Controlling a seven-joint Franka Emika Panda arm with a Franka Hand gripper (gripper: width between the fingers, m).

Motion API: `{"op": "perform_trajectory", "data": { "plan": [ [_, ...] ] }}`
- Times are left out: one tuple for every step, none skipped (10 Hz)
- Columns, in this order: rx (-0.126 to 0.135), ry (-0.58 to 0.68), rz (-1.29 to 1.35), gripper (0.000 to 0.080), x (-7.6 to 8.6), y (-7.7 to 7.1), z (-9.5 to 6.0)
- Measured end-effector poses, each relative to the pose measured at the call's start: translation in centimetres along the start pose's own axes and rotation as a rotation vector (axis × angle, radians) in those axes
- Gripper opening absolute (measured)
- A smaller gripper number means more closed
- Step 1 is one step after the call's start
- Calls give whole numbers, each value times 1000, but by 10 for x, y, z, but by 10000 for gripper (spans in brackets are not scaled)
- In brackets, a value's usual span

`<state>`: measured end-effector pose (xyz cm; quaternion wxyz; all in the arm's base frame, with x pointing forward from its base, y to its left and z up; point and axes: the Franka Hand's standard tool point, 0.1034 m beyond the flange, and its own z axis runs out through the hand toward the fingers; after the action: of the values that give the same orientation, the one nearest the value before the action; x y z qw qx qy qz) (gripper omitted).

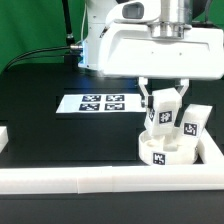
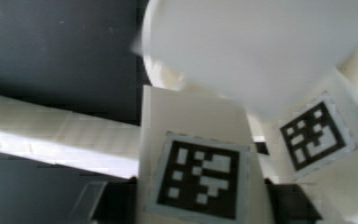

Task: Assemble stool

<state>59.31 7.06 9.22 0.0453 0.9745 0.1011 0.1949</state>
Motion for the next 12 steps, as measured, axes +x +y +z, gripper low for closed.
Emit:
{"op": "perform_trajectory", "data": {
  "plan": [
    [-1, 9, -1, 324, 1, 1, 1],
    [-2, 12, -2, 324, 1, 1, 1],
    [-3, 11, -1, 324, 1, 3, 1],
    [-3, 10, -2, 324, 1, 2, 1],
    [-3, 10, -3, 324, 0, 2, 1],
    [-4, 10, -7, 324, 0, 4, 1],
    [-7, 12, -9, 324, 1, 9, 1],
    [-6, 13, 0, 324, -2, 8, 2],
    [-6, 15, 0, 324, -5, 7, 4],
    [-4, 16, -2, 324, -6, 4, 6],
    [-2, 15, -4, 324, -7, 1, 7],
    [-2, 16, -1, 324, -6, 0, 7]
  ]
}}
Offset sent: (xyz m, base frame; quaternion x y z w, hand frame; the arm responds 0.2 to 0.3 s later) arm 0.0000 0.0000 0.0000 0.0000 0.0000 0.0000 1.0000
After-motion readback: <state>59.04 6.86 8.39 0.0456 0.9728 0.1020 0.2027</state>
